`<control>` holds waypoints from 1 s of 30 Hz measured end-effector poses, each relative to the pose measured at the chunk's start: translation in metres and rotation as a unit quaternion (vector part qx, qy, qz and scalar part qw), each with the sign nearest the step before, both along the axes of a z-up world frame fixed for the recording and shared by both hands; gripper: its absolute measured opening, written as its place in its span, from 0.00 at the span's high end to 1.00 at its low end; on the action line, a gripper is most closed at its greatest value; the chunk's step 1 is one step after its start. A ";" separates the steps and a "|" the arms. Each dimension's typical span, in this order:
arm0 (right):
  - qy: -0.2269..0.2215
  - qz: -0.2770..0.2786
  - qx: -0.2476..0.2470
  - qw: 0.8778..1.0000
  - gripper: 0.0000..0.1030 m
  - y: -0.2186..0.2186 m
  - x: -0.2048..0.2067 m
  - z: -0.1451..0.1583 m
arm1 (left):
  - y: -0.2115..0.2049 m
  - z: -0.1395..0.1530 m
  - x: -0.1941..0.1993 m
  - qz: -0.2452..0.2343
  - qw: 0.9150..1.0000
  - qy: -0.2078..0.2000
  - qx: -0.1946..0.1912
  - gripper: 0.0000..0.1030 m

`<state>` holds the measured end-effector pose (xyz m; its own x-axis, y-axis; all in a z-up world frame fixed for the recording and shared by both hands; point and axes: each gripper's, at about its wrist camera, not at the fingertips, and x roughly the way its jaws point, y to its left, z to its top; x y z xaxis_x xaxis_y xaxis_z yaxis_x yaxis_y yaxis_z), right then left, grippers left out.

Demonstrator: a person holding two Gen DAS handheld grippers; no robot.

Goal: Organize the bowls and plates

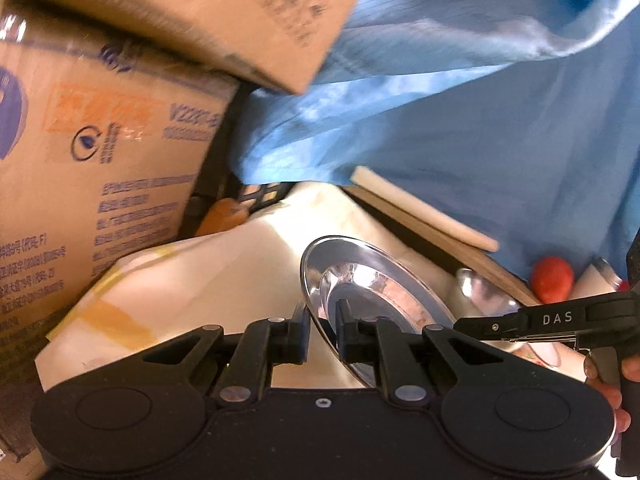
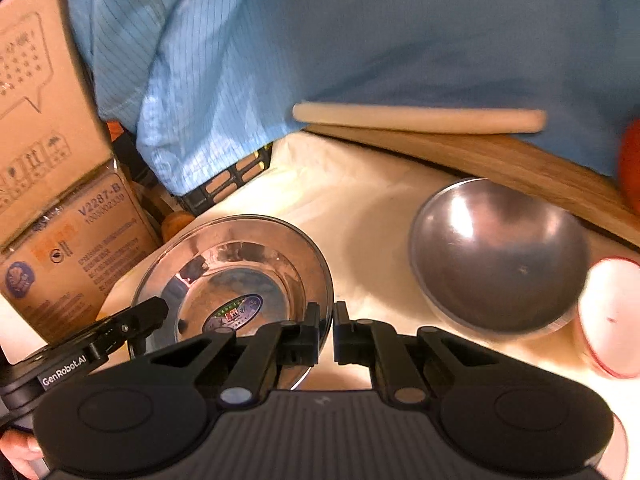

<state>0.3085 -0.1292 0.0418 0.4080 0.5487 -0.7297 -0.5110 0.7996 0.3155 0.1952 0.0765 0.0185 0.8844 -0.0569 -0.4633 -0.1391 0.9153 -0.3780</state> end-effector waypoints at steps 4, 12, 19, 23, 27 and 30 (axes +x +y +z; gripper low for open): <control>-0.008 -0.019 -0.003 1.000 0.93 -0.023 -0.019 0.010 | -0.020 0.006 -0.011 -0.022 1.000 -0.007 0.005 0.87; -0.015 -0.054 -0.018 0.998 0.93 -0.071 -0.063 0.022 | -0.061 0.011 -0.029 -0.072 0.997 -0.011 0.015 0.87; -0.014 -0.071 -0.022 0.997 0.92 -0.100 -0.091 0.021 | -0.085 0.010 -0.045 -0.103 0.994 -0.003 0.028 0.86; -0.004 -0.071 -0.029 0.997 0.92 -0.109 -0.102 0.015 | -0.096 0.008 -0.055 -0.117 0.992 0.004 0.042 0.86; 0.002 -0.069 -0.035 0.997 0.92 -0.113 -0.110 0.010 | -0.100 0.005 -0.059 -0.124 0.991 0.012 0.048 0.85; 0.003 -0.066 -0.037 0.997 0.92 -0.115 -0.113 0.008 | -0.100 0.002 -0.059 -0.125 0.991 0.018 0.049 0.85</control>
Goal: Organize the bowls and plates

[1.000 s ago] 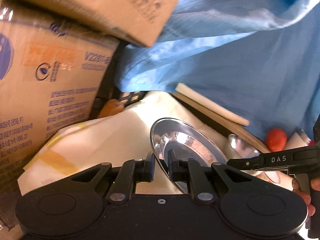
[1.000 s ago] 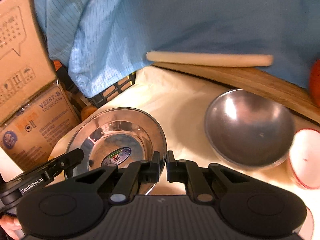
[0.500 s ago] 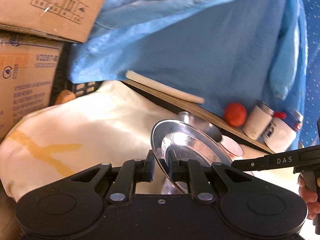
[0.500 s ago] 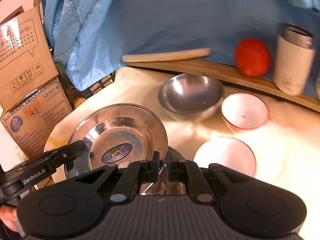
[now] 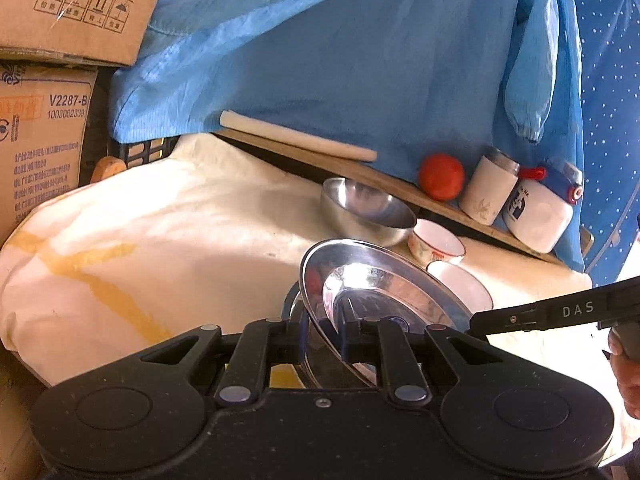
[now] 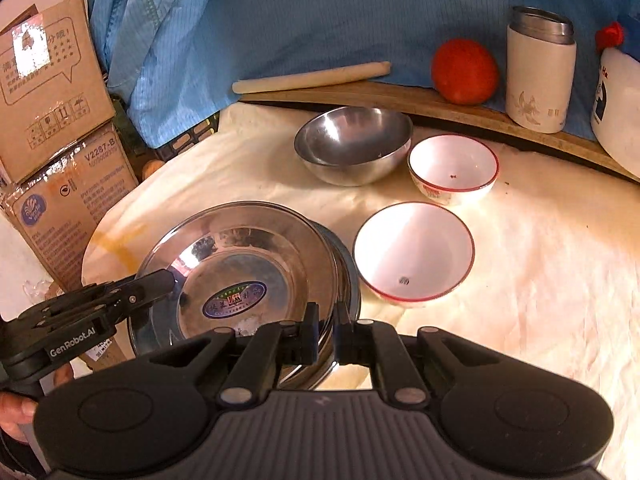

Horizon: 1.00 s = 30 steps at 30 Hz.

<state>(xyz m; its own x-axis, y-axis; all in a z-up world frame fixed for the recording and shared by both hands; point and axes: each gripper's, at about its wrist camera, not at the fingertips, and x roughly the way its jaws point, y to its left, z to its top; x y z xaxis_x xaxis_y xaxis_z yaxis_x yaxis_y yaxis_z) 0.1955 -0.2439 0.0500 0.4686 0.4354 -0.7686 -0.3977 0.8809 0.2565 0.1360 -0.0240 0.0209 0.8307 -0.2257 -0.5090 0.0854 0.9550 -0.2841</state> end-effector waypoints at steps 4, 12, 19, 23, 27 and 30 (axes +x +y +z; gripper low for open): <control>0.004 0.003 0.000 1.000 0.92 -0.001 -0.002 -0.003 | 0.000 -0.004 -0.001 -0.004 1.000 0.009 0.003 0.84; -0.002 0.053 0.014 0.999 0.93 0.018 -0.013 0.004 | -0.005 -0.009 0.001 -0.018 1.000 0.023 0.009 0.82; 0.002 0.061 0.005 0.998 0.92 0.025 -0.013 0.001 | -0.002 -0.009 0.001 -0.018 0.999 0.021 0.022 0.82; 0.005 0.053 0.006 0.999 0.88 0.022 -0.011 -0.003 | -0.010 -0.010 0.001 -0.027 0.998 0.013 0.057 0.81; 0.001 0.047 0.009 0.999 0.78 0.018 -0.012 -0.002 | -0.011 -0.011 0.001 -0.032 0.997 0.010 0.068 0.78; -0.004 0.046 0.010 0.999 0.70 0.016 -0.011 0.000 | -0.009 -0.011 0.001 -0.031 0.997 0.013 0.067 0.66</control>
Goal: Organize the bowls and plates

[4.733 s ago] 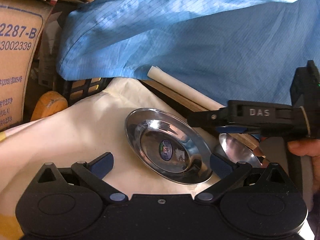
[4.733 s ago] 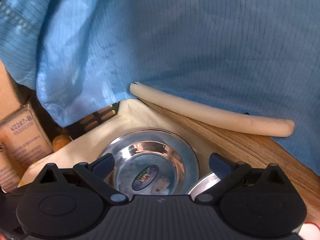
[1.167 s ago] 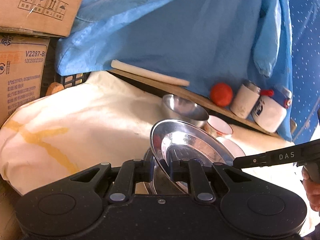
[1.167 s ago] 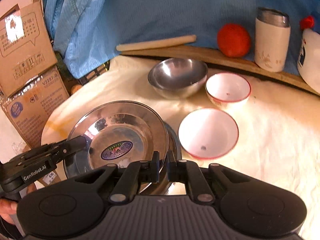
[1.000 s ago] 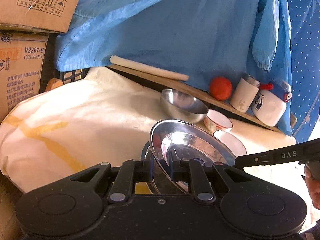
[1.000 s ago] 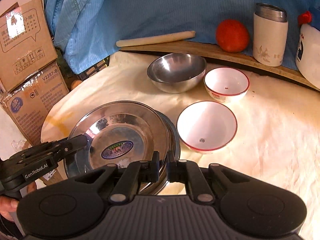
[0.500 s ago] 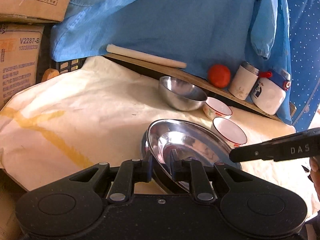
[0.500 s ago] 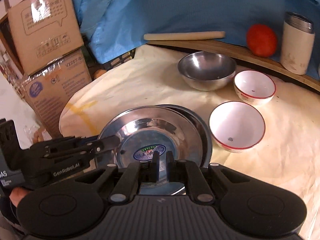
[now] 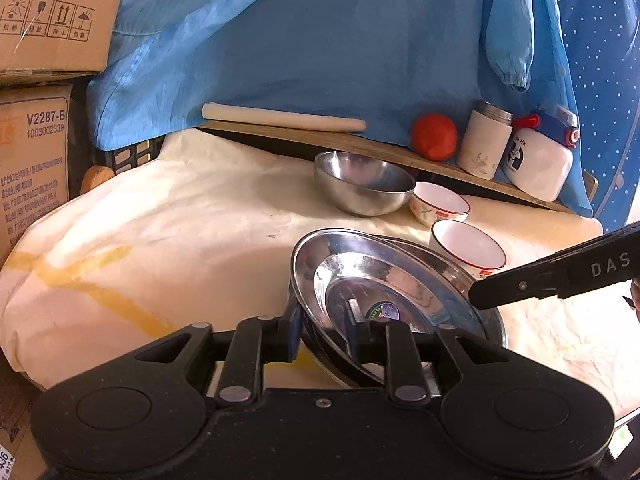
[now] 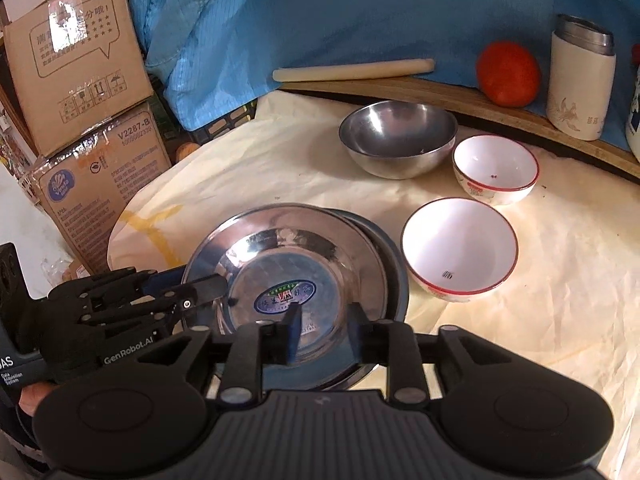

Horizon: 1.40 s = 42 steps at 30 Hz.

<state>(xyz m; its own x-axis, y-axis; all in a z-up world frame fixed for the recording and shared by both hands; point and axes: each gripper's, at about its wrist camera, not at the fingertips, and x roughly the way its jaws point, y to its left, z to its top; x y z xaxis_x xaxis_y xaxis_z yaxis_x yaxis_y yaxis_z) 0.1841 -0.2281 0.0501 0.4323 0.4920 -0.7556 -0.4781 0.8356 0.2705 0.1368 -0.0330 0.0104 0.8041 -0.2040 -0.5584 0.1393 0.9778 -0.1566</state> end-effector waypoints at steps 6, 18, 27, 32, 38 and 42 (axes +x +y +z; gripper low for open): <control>-0.001 -0.004 0.006 1.000 0.61 -0.002 0.002 0.000 | 0.004 -0.004 0.002 0.009 1.000 0.006 -0.005 0.51; -0.019 -0.022 0.029 0.999 0.10 -0.012 0.009 0.006 | 0.020 0.008 0.010 0.045 0.998 -0.024 -0.034 0.07; -0.047 -0.051 0.050 0.996 0.00 -0.021 0.028 0.008 | 0.028 0.018 0.039 0.068 0.997 -0.029 -0.039 0.01; -0.048 -0.072 0.078 0.993 0.00 -0.031 0.048 0.005 | 0.032 0.023 0.065 0.078 0.996 -0.022 -0.041 0.01; -0.053 -0.094 0.117 0.987 0.00 -0.039 0.081 0.007 | 0.031 0.019 0.095 0.071 0.997 0.006 -0.042 0.01; -0.052 -0.109 0.142 0.982 0.00 -0.041 0.110 0.008 | 0.030 0.015 0.116 0.068 0.995 0.032 -0.061 0.01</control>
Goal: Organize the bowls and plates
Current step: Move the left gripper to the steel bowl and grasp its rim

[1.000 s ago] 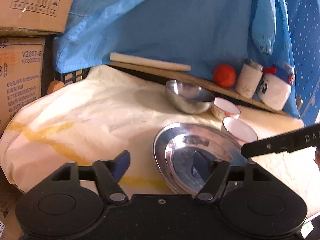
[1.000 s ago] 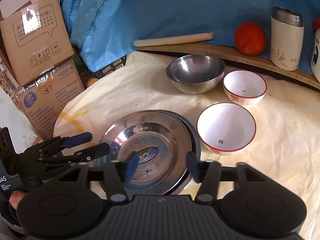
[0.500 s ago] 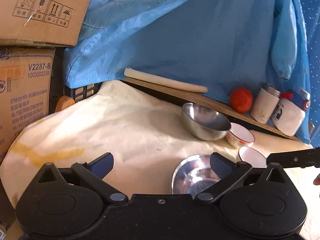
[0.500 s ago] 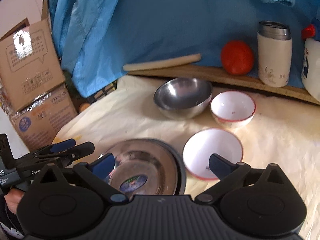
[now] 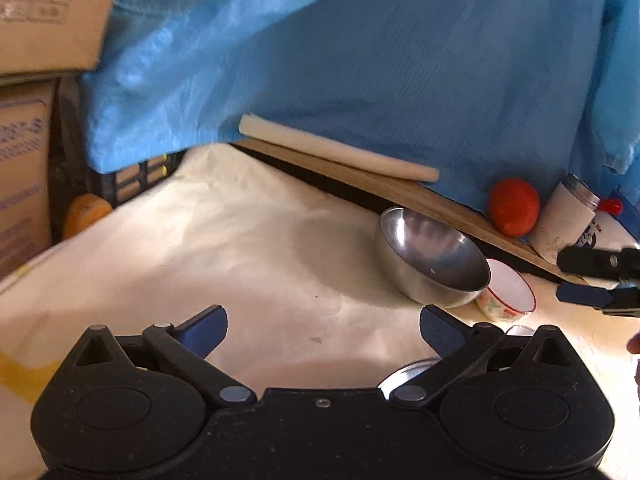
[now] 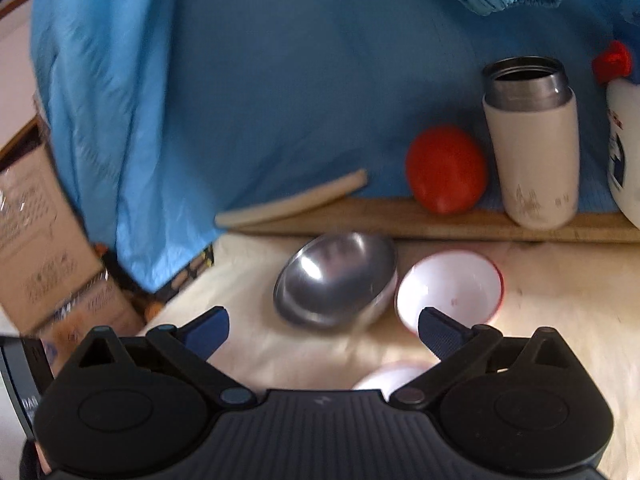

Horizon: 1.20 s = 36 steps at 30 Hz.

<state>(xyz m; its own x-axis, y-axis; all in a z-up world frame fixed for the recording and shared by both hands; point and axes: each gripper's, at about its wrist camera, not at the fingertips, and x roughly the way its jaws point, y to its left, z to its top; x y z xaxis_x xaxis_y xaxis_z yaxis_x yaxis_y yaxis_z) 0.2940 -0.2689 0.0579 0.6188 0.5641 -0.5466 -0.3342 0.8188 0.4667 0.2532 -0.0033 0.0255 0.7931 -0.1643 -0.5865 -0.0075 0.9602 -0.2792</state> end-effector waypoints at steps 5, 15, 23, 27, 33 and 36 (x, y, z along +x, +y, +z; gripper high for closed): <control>0.016 -0.011 0.017 1.000 0.00 0.002 0.041 -0.006 | -0.007 -0.003 0.028 -0.009 1.000 0.023 -0.010 0.01; 0.049 0.026 0.010 0.998 0.00 0.017 0.095 -0.023 | -0.026 -0.012 0.069 -0.009 0.999 0.045 -0.013 0.01; 0.058 0.036 0.027 0.997 0.02 0.012 0.104 -0.032 | -0.040 -0.021 0.093 -0.012 0.997 0.078 -0.026 0.01; 0.064 0.039 0.042 0.996 0.09 0.009 0.107 -0.035 | -0.044 -0.021 0.097 -0.015 0.996 0.080 -0.032 0.01; 0.070 0.032 0.043 0.996 0.20 0.010 0.109 -0.043 | -0.043 -0.024 0.099 -0.012 0.994 0.089 -0.059 0.07; 0.071 0.033 0.039 0.996 0.26 0.013 0.109 -0.046 | -0.042 -0.023 0.099 -0.012 0.994 0.090 -0.059 0.14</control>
<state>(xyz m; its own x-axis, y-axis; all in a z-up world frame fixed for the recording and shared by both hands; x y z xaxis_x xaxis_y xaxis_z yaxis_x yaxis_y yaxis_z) 0.4031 -0.2560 0.0123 0.4981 0.6456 -0.5789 -0.3117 0.7563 0.5752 0.3526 -0.0455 0.0020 0.6724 -0.2586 -0.6935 -0.0449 0.9210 -0.3870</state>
